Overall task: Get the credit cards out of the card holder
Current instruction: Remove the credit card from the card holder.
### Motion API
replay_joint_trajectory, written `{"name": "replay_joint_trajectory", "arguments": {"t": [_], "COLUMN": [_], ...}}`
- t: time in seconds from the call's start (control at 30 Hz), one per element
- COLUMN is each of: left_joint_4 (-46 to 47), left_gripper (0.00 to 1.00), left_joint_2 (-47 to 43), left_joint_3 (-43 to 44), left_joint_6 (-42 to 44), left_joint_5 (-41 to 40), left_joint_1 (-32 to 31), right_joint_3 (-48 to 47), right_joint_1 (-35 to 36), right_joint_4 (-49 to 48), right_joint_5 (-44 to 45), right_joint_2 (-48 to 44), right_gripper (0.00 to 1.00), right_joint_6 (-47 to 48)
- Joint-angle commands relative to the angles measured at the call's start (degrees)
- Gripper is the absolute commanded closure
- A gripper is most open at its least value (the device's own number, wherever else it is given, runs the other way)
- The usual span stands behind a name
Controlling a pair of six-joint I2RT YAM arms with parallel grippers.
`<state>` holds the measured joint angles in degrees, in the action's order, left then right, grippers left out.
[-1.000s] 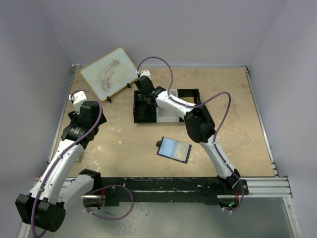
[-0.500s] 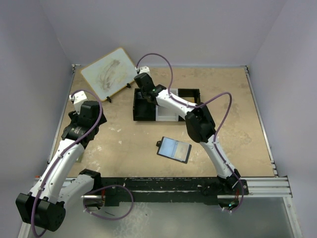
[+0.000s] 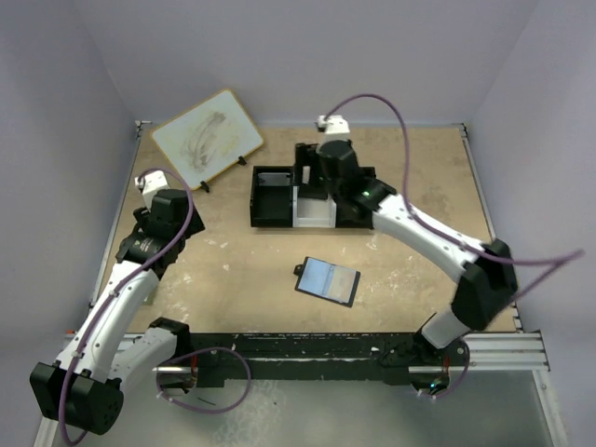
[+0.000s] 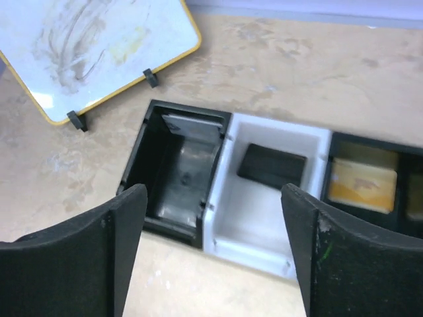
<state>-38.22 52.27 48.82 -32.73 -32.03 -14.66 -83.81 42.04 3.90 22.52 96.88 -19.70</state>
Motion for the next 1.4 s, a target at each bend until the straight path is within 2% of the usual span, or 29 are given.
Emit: {"name": "replay_joint_trajectory", "arguments": {"t": [0.0,0.1,0.17,0.23,0.33,0.43,0.6,0.77,0.93,1.1,1.37], "left_joint_4": [4.39,7.29,9.78,14.03,17.5,20.87,25.2,26.68,28.24,28.99,29.08], "left_gripper": [0.28,0.28,0.3,0.33,0.33,0.33,0.33,0.35,0.37,0.39,0.52], "left_joint_2": [-0.52,-0.48,-0.14,-0.25,0.01,2.91,12.19,22.29,28.4,31.44,36.36], "left_joint_3": [-0.9,-2.56,-4.07,-6.92,-9.34,-10.29,-8.55,-5.87,-4.34,-4.43,-3.53], "left_joint_6": [3.39,3.27,0.45,-3.46,-8.98,-12.73,-14.32,-15.07,-15.96,-16.92,-16.73], "left_joint_5": [9.27,18.94,26.14,31.09,25.98,21.89,17.38,12.14,10.12,9.71,10.88], "left_joint_1": [0.02,-0.1,-0.39,-3.43,-13.52,-21.58,-31.24,-38.98,-43.23,-44.72,-46.34], "right_joint_3": [18.12,27.3,34.4,40.43,49.06,54.31,59.11,62.87,62.69,62.94,64.69], "right_joint_1": [-3.39,-4.63,-4.7,-4.7,-4.52,-4.34,-4.41,-4.37,-4.34,-4.36,-4.41], "right_joint_4": [-4.12,0.67,2.4,1.48,-0.96,1.18,2.19,-1.04,-1.01,-0.52,-5.1], "right_joint_5": [-1.14,-4.0,-8.54,-13.07,-17.86,-18.9,-20.55,-25.9,-25.49,-24.05,-25.13], "right_joint_2": [-13.06,-20.27,-24.07,-27.86,-33.18,-37.32,-42.85,-43.44,-40.39,-38.41,-37.24], "right_gripper": [0.13,0.16,0.21,0.26,0.34,0.36,0.41,0.48,0.5,0.5,0.55], "right_joint_6": [-11.75,-17.99,-20.74,-23.24,-25.09,-30.12,-32.63,-34.7,-34.46,-35.13,-36.28]}}
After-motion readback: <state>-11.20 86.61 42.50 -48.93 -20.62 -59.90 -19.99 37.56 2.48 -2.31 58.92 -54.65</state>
